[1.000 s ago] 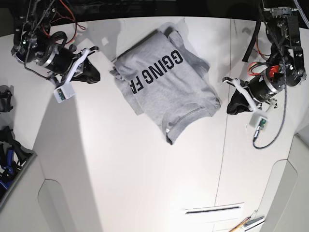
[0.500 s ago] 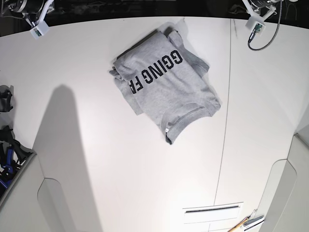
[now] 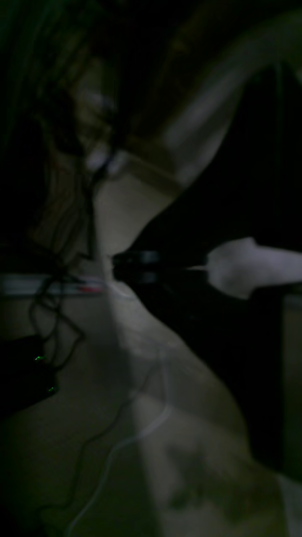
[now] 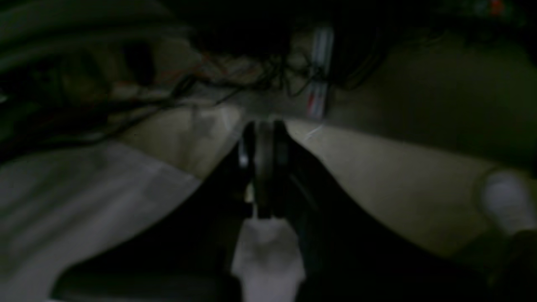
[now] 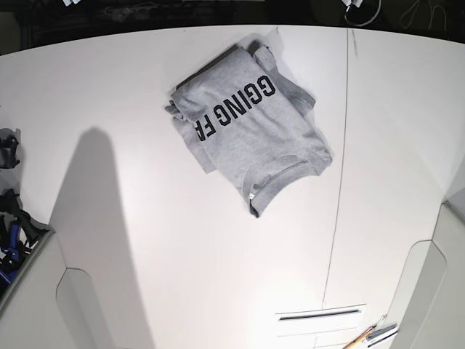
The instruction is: Fold the T-shirt properly
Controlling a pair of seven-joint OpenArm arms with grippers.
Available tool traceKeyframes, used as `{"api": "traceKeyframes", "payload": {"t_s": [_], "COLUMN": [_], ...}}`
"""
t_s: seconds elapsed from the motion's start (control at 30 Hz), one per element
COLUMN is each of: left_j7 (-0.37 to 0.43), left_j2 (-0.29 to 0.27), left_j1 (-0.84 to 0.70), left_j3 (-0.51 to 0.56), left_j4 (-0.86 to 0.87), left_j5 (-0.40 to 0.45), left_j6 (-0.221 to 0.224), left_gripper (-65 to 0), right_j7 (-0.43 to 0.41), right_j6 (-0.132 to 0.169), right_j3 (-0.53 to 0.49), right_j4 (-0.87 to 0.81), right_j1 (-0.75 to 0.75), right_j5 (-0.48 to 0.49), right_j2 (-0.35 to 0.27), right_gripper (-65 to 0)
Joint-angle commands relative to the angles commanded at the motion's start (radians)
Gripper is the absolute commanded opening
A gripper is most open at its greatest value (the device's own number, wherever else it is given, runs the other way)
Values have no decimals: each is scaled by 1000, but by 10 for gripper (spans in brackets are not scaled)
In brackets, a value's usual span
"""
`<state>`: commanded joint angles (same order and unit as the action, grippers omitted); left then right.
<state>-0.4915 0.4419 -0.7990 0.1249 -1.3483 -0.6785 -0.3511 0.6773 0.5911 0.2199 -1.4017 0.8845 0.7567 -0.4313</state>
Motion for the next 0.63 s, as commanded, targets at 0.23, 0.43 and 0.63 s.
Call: {"api": "traceKeyframes", "payload": {"t_s": [0.23,0.43,0.63], "left_j7": [156,164,237], "left_j2": [8,-31,-68], "left_j1": [297,441,452], "left_j3": [342,496,507], "left_j4": [438,628,637], "left_j5": [13,14,112], "left_j6": [0,0,0], "left_gripper": [-650,-650,-650], "right_j7": [-35,-49,-49], "right_j6": [0,0,0], "right_j3": [-207,-312,-333], "right_j4": [427,596,608], "right_j1": [-243,-428,-514], "right_j5": [-156,-245,-244], "right_j2": [4,31,33], "right_gripper": [-650,-650,-650]}}
